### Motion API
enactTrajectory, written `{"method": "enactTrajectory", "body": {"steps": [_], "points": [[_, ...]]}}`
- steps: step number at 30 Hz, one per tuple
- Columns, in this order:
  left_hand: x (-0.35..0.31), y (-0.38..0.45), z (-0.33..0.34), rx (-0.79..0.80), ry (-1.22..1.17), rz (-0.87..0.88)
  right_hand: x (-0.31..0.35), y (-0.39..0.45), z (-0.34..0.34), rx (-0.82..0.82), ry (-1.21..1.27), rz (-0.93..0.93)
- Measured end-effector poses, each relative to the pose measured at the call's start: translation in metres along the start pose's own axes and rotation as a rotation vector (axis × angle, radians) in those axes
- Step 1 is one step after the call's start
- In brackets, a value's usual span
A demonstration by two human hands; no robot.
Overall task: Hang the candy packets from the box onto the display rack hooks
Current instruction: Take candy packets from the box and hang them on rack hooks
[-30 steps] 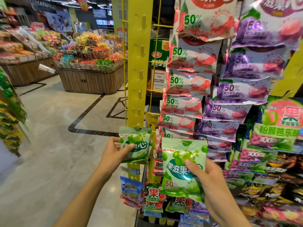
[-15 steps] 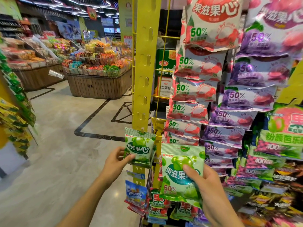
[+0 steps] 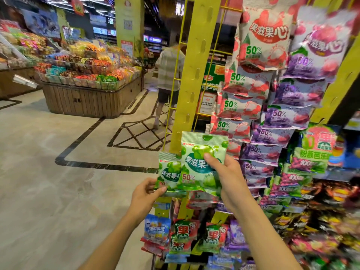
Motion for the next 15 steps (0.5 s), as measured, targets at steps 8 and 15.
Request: {"method": "enactTrajectory", "body": {"steps": [8, 15], "points": [[0.005, -0.002, -0.005, 0.061, -0.048, 0.0, 0.006, 0.021, 0.028, 0.003, -0.02, -0.045], [0.005, -0.006, -0.013, 0.073, -0.052, 0.029, -0.005, 0.036, 0.052, 0.038, -0.045, -0.012]]}}
Point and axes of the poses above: each hand's wrist, its own y-axis towards the middle knuckle, its own z-axis out of the palm, x = y × z, the point moved 6 cm from there along y, towards the middle knuckle, and after that the axes turned 1 degree about z, right-handed, at the moved point
